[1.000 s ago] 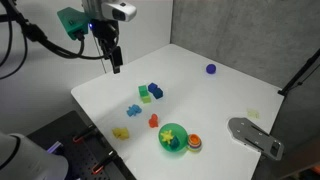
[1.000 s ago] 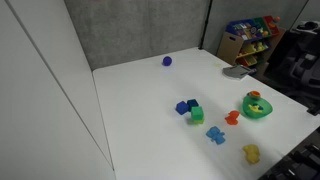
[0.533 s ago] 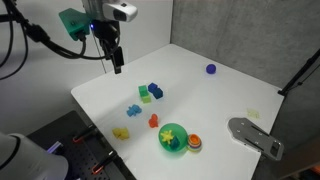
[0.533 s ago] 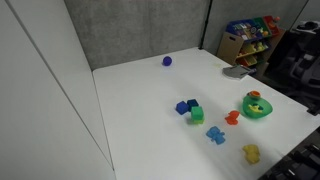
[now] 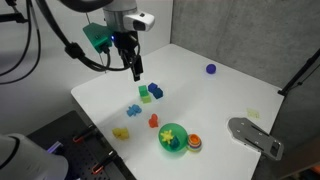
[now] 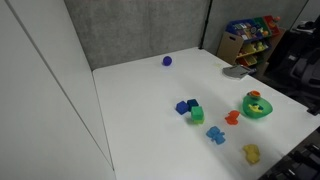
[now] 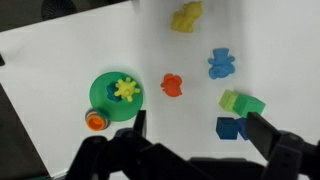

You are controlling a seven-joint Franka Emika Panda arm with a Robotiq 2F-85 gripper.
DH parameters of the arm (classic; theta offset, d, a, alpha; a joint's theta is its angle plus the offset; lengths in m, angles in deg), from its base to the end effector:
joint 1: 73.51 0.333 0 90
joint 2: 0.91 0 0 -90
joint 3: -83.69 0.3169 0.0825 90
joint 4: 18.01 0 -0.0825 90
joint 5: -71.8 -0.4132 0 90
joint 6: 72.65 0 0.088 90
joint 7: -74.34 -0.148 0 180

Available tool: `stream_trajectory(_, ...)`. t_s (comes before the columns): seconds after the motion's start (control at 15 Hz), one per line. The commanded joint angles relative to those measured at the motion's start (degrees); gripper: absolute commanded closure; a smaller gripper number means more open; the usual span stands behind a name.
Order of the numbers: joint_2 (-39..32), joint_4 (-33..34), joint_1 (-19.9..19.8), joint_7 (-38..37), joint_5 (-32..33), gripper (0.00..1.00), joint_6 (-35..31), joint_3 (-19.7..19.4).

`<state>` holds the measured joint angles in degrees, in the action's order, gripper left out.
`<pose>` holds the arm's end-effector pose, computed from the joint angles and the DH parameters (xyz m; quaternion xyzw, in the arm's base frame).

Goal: Remove the yellow and blue objects from the green bowl and put them on the table

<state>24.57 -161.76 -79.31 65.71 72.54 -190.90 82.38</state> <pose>0.4257 -0.0538 0.3834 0.9911 -0.1328 -0.0002 0.0008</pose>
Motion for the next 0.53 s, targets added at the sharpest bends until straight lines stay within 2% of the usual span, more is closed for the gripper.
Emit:
stream_trajectory(0.0,-5.8,2.2,-0.9,3.2,1.7,0.0,-4.3,-2.0)
stream_trajectory(0.47,-18.6,4.2,-1.7,15.1,3.7,0.0,-14.4,-6.4)
